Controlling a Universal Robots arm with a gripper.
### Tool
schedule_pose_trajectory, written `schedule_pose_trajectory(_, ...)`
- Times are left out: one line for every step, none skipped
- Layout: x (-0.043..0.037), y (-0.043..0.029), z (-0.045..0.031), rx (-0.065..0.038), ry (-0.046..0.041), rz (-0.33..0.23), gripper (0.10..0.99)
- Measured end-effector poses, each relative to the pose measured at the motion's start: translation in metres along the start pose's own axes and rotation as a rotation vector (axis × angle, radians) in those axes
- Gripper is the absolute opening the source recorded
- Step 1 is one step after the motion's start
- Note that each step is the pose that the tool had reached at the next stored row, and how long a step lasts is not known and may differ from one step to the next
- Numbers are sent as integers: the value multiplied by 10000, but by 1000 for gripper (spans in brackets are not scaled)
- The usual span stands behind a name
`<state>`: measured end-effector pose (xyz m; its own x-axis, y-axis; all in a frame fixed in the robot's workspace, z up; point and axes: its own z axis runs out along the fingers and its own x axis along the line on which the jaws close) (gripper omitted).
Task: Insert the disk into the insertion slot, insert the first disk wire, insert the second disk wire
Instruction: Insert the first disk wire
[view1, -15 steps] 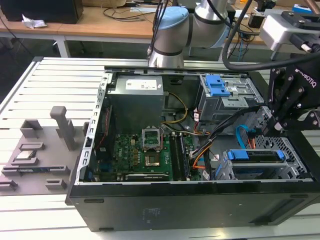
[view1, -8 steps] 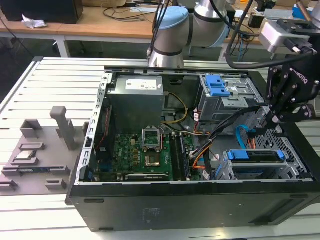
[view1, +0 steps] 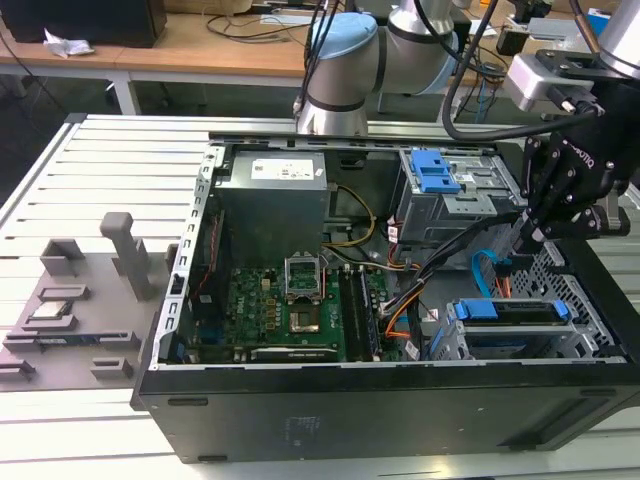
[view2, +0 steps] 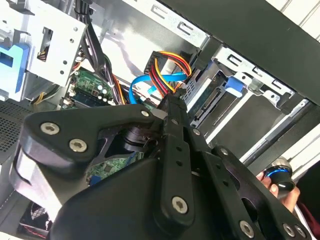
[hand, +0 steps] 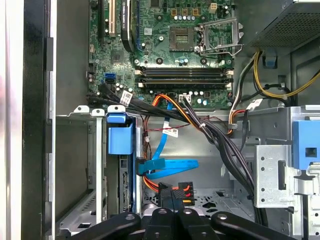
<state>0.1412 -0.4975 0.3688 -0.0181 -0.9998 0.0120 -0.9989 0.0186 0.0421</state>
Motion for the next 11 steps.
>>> schedule_pose_trajectory(0, 0, 0, 1, 0, 0, 106)
schedule_pose_trajectory(0, 0, 0, 1, 1, 0, 114)
schedule_pose_trajectory(0, 0, 0, 0, 2, 0, 114)
schedule_pose_trajectory(0, 0, 0, 0, 2, 0, 169)
schedule_pose_trajectory(0, 0, 0, 0, 2, 0, 235)
schedule_pose_trajectory(0, 0, 0, 0, 3, 0, 302)
schedule_pose_trajectory(0, 0, 0, 0, 4, 0, 302)
schedule_pose_trajectory(-1, 0, 5, 0, 11, 0, 302)
schedule_pose_trajectory(-1, -1, 12, 1, 32, 1, 302)
schedule_pose_trajectory(-1, -1, 25, 2, 69, 3, 302)
schedule_pose_trajectory(-1, -1, 38, 2, 107, 5, 302)
